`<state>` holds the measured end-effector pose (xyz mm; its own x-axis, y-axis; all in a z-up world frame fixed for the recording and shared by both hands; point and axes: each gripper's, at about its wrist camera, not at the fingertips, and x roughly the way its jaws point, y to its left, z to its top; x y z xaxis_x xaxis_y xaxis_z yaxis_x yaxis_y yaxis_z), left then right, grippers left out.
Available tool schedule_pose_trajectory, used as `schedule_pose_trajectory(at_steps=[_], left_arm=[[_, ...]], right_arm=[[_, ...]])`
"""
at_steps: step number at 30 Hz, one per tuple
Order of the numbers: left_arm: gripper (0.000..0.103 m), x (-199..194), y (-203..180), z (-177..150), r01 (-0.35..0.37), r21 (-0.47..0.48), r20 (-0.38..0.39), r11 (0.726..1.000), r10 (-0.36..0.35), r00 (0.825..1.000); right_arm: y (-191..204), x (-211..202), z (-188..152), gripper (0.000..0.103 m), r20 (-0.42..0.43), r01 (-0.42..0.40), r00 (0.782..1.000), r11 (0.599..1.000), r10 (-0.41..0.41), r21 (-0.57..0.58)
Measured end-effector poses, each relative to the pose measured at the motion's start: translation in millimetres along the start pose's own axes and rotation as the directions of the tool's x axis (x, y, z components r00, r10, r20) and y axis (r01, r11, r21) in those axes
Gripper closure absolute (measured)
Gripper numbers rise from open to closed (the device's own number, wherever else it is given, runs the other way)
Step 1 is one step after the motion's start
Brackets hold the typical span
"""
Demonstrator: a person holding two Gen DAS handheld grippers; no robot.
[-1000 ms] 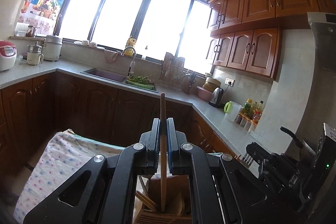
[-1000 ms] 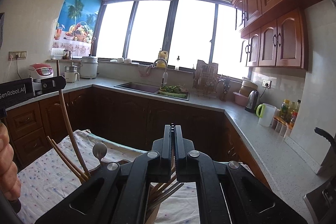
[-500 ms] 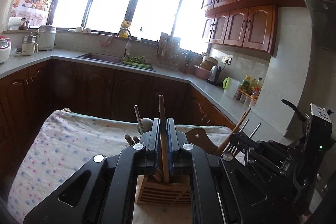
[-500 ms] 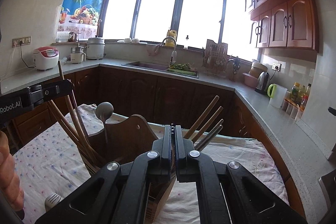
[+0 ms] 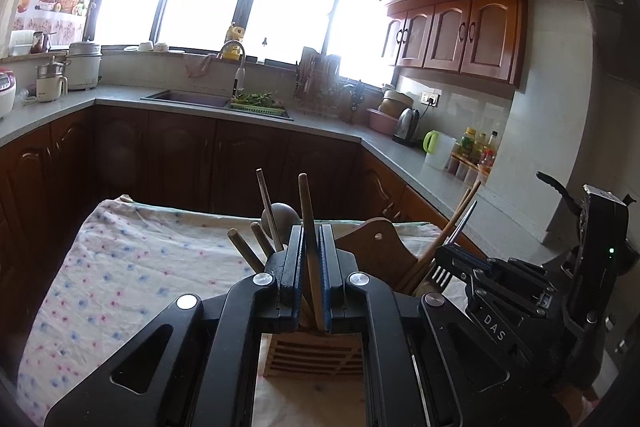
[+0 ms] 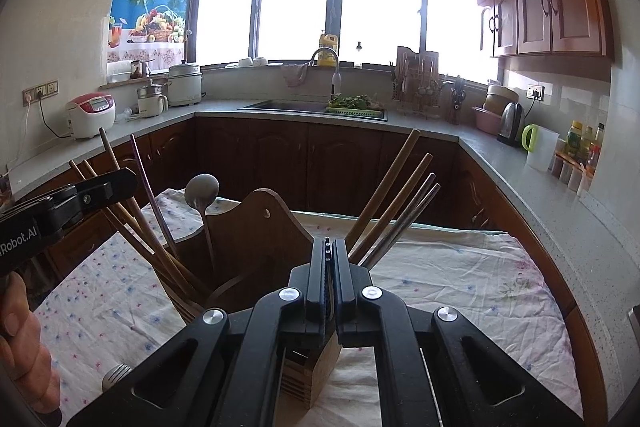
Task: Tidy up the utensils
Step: 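Lower the wooden chopstick into the wooden holder and open both tools, then withdraw both open tools from the holder back over the cloth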
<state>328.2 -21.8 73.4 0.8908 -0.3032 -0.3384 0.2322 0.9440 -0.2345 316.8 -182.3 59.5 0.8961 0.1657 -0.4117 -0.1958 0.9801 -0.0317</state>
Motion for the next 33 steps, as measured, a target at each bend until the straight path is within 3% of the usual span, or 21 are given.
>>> schedule_pose_trajectory(at_steps=[6,8,9,10,14,21,23,28,33], left_arm=[[0.096,1.2,1.7,2.4,-0.006,-0.014,-0.017,1.0,0.005,1.0],[0.094,0.2,2.5,3.3,-0.001,-0.023,-0.023,1.0,0.001,1.0],[0.092,-1.2,2.1,3.9,0.001,-0.025,-0.023,1.0,-0.002,1.0],[0.087,-3.6,1.2,4.7,0.003,-0.026,-0.018,1.0,-0.003,1.0],[0.071,-18.1,-4.8,9.3,0.005,-0.025,0.019,1.0,-0.004,1.0],[0.044,-51.2,-9.6,18.0,0.009,-0.037,0.083,0.999,-0.006,0.997],[0.029,-61.1,-9.0,17.7,-0.008,-0.043,0.095,0.999,0.012,0.995],[0.016,-81.5,-3.1,8.9,-0.047,-0.061,0.09,0.997,0.053,0.995],[0.012,-100.6,5.1,-9.4,-0.099,-0.081,0.064,0.992,0.104,0.993]], right_arm=[[-3.1,-2.2,1.2,0.097,0.003,-0.014,1.0,1.0,0.014,0.021],[-5.5,-6.1,2.6,0.09,0.012,-0.017,1.0,0.999,0.017,0.033],[-7.0,-9.1,3.2,0.081,0.02,-0.019,1.0,0.999,0.018,0.04],[-8.4,-12.2,4.1,0.074,0.029,-0.015,0.999,0.999,0.014,0.045],[-15.3,-26.9,9.2,0.068,0.062,0.0,0.998,0.997,-0.005,0.072],[-26.2,-47.1,7.7,0.047,0.082,0.008,0.996,0.993,-0.018,0.116],[-27.7,-51.1,3.7,0.041,0.078,0.006,0.997,0.992,-0.016,0.127],[-29.1,-61.3,-11.6,0.019,0.066,-0.014,0.998,0.987,0.004,0.162],[-19.8,-77.2,-26.9,0.009,0.058,-0.037,0.998,0.986,0.028,0.162]])
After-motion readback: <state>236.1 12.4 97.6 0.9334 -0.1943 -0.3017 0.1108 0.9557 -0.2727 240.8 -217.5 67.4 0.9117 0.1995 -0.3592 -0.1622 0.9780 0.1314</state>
